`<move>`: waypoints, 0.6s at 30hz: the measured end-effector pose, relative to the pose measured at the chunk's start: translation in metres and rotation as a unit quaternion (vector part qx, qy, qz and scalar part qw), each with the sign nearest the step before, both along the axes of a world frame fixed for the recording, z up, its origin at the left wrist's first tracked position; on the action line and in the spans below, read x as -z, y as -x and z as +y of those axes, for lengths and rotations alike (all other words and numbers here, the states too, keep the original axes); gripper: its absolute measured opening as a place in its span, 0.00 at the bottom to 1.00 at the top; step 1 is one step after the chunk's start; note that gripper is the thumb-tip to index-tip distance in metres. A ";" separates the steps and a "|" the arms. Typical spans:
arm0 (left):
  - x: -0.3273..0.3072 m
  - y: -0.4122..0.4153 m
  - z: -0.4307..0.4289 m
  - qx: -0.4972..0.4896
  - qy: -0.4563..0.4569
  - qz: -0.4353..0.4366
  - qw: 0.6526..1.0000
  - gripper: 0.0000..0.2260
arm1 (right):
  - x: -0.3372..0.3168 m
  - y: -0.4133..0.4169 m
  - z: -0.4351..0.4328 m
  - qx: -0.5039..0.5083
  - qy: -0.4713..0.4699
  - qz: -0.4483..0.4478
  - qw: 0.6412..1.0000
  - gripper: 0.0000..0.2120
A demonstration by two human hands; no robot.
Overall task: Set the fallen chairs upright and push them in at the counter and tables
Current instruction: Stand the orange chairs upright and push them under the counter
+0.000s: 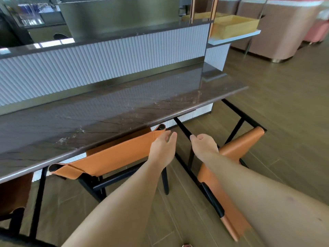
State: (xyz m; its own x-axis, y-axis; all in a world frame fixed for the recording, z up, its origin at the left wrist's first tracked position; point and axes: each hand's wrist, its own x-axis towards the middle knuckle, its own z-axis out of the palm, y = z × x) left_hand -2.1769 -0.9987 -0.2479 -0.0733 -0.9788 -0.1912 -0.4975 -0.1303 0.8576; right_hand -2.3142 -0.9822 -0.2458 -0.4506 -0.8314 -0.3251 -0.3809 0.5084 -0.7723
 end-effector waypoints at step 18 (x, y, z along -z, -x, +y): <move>0.016 0.114 0.148 0.152 -0.010 0.001 0.988 0.22 | 0.007 0.091 0.187 0.132 -0.033 -0.021 0.990 0.24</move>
